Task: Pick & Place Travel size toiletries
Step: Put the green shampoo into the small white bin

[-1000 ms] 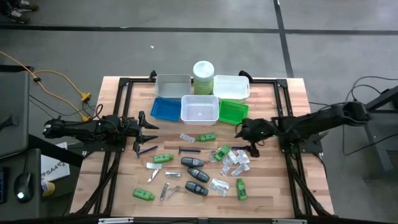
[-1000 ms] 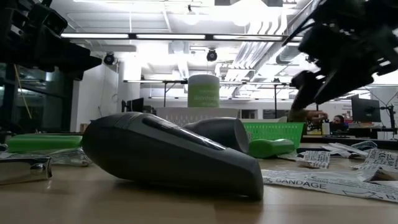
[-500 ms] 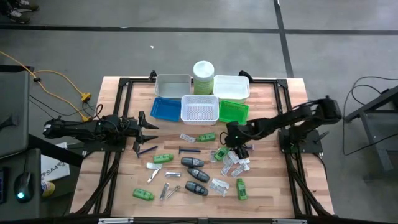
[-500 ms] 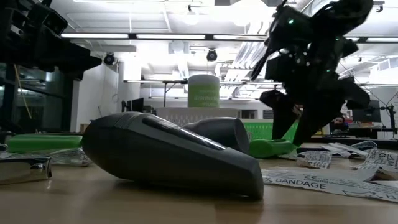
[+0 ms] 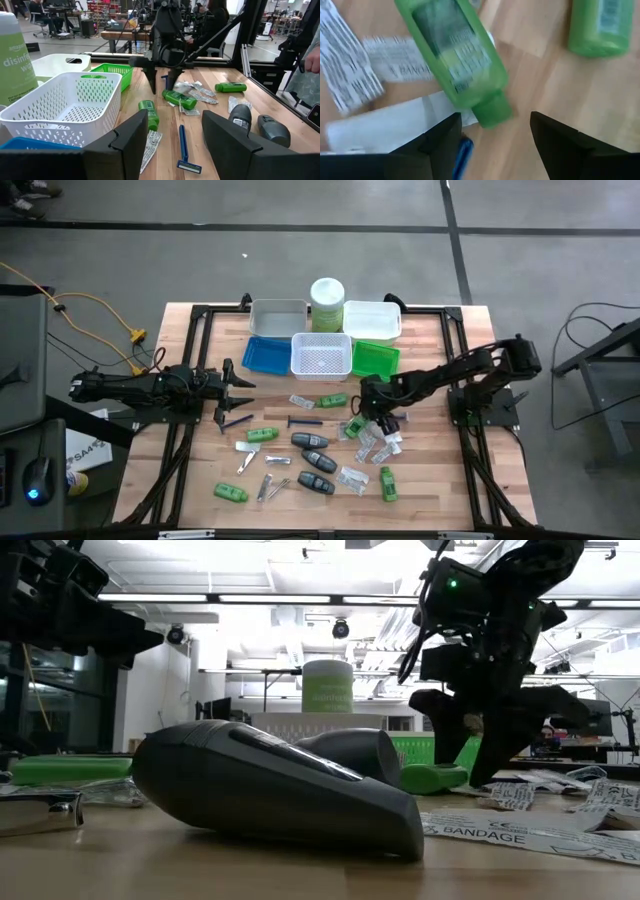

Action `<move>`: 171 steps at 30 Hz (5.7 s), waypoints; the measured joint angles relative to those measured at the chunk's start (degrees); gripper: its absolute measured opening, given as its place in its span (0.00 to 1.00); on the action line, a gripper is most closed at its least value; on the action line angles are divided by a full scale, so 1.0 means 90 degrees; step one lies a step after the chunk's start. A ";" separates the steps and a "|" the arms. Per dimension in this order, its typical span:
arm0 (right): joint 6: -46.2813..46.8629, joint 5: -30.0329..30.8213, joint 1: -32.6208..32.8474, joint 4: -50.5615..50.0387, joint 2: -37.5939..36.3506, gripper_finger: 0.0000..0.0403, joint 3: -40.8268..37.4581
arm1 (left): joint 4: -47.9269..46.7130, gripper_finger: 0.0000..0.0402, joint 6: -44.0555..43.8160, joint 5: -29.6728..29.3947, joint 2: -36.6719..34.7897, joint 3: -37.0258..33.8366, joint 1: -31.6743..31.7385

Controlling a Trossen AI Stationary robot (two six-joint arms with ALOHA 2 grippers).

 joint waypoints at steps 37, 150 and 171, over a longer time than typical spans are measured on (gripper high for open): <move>-0.1229 0.0698 0.0759 -0.0195 0.0116 0.37 0.0364 | 0.0000 0.47 0.0000 -0.0001 -0.0001 0.0000 -0.0001; -0.0597 0.2746 0.0364 -0.3811 -0.0351 0.23 0.2238 | 0.0000 0.47 0.0000 0.0003 0.0000 0.0000 -0.0002; -0.2999 0.6367 -0.0889 -0.4663 -0.0347 0.24 0.2676 | 0.0000 0.47 0.0000 0.0002 0.0000 0.0000 -0.0002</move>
